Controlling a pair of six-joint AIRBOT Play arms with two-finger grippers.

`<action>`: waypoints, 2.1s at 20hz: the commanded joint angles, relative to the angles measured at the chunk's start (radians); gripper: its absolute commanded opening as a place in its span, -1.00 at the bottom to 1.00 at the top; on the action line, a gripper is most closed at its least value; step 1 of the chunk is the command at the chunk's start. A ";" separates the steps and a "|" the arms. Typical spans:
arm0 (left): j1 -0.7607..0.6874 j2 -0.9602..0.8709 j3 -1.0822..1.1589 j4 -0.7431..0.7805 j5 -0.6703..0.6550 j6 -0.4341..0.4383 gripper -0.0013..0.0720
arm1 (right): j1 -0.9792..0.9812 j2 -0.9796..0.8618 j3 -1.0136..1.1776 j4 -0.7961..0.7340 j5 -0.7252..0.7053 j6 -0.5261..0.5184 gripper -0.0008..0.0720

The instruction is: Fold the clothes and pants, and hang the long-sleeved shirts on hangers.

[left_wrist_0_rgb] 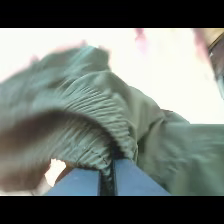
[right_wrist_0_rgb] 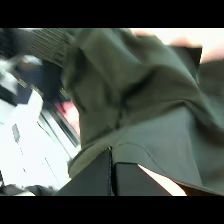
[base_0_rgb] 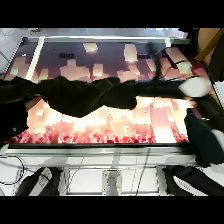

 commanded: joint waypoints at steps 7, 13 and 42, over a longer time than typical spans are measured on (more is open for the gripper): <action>0.003 0.278 0.213 0.526 -0.108 -0.528 -0.87 | -0.029 0.182 0.344 -0.428 0.117 0.159 -0.96; -0.119 -0.051 0.213 0.394 -0.121 -0.484 -0.87 | -0.170 -0.003 0.340 -0.441 0.184 0.201 -0.96; 0.278 -0.174 -0.469 0.217 0.124 -0.196 0.93 | -0.410 -0.140 0.042 -0.514 0.212 0.153 0.51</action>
